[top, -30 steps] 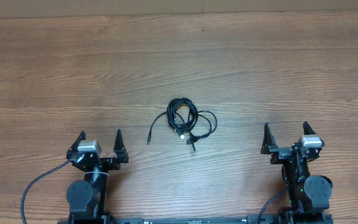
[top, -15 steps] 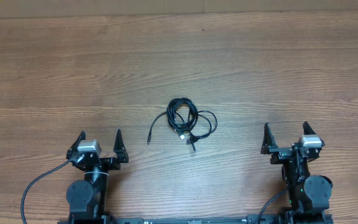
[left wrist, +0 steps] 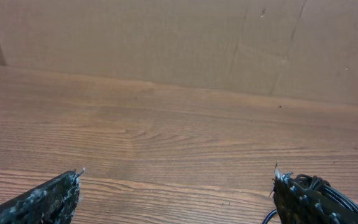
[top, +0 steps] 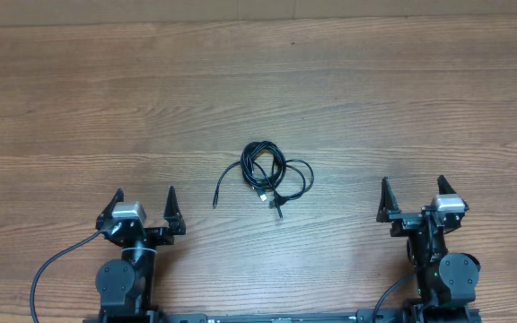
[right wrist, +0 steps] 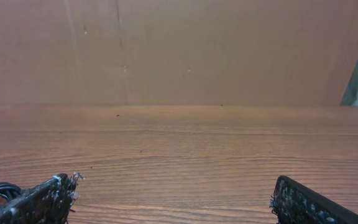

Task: Untangle cables

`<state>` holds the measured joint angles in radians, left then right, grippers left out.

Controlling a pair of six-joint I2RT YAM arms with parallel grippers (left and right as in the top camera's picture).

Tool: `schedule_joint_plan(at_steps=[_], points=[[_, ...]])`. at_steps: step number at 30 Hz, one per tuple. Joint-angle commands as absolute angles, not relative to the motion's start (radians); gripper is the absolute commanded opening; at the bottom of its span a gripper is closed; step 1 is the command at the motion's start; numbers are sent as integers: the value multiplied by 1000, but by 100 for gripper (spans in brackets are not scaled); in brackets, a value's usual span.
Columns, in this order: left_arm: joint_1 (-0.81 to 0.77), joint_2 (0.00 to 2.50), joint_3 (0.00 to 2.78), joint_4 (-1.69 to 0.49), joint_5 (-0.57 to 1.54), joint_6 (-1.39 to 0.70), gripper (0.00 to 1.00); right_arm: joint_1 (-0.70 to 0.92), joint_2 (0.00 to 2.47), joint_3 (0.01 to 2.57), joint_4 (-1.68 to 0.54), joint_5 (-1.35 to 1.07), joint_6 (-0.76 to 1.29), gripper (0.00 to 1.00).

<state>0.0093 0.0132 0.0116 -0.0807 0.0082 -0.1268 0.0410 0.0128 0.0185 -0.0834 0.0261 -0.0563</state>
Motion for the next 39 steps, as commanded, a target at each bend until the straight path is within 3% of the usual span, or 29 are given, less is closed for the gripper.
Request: schedule_joint_plan(at_steps=[1, 39], points=[[19, 6, 5, -78, 16, -112, 100, 44, 3, 8, -81, 24, -54, 100], [19, 6, 5, -17, -41, -116, 99, 44, 3, 8, -81, 24, -53, 100]])
